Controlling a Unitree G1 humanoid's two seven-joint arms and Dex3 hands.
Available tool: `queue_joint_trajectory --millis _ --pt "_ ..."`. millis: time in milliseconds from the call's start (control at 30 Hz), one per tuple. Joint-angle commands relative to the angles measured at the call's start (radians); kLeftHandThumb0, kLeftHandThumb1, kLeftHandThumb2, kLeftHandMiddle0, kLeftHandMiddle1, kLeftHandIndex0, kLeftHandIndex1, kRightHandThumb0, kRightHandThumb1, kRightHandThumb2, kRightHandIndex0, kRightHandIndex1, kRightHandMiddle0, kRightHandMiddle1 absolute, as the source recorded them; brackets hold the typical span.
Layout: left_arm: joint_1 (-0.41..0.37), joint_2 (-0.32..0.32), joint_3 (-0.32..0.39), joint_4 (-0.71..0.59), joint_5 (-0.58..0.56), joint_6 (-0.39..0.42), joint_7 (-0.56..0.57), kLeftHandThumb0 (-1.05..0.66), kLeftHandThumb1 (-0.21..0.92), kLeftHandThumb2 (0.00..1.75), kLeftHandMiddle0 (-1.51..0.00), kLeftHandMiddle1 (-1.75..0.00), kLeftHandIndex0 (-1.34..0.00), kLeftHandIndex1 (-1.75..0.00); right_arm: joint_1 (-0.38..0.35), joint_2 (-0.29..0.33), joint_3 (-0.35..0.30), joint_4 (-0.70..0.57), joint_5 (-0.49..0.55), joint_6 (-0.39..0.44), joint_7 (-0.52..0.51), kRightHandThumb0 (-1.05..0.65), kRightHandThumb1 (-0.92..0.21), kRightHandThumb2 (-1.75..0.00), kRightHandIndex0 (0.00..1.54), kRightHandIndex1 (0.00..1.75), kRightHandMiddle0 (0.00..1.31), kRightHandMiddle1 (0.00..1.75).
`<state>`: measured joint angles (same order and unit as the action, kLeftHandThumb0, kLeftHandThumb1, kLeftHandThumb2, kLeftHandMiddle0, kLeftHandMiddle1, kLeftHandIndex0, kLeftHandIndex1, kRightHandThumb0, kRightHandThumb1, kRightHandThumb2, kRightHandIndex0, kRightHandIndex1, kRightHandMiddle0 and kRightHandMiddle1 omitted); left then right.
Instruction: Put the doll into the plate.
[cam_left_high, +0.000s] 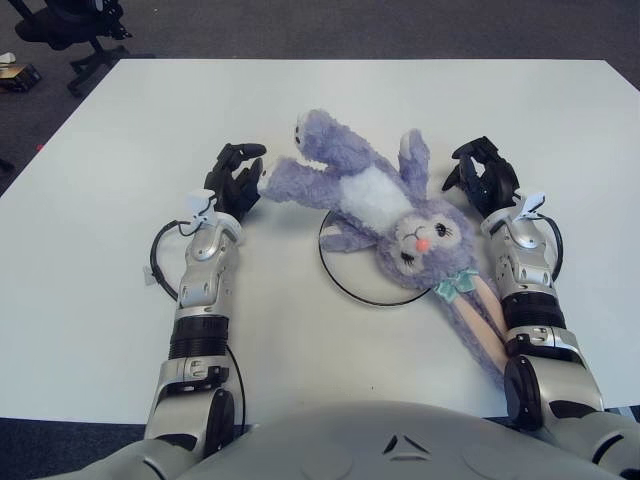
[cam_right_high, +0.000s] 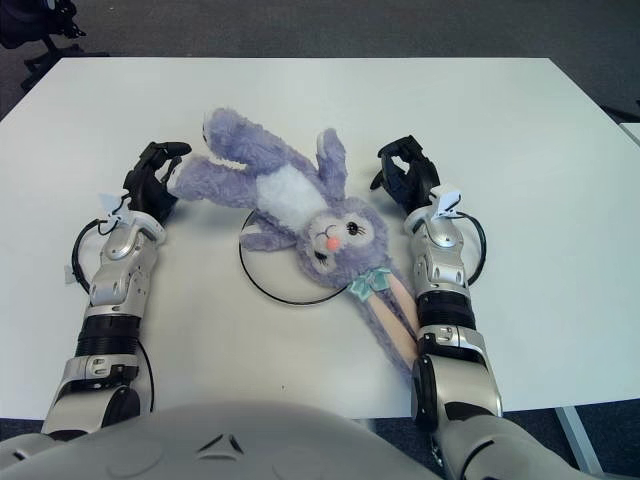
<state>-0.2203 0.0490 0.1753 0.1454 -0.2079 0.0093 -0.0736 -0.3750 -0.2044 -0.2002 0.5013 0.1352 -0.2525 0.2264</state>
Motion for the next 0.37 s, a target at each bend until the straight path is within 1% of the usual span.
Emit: queue_joint_trajectory --millis 0,333 --pt "0.009 0.008 0.008 0.02 -0.011 0.017 -0.01 -0.01 0.72 0.61 -0.55 -1.5 -0.42 -1.37 0.015 -0.01 0.008 0.019 -0.019 -0.027 -0.009 -0.35 -0.92 -0.51 0.74 1.75 0.21 1.75" --pt "0.007 0.01 0.007 0.024 -0.014 0.018 -0.011 -0.01 0.71 0.61 -0.55 -1.51 -0.42 -1.37 0.013 -0.013 0.011 0.026 -0.027 -0.036 -0.009 -0.35 -0.92 -0.51 0.75 1.75 0.21 1.75"
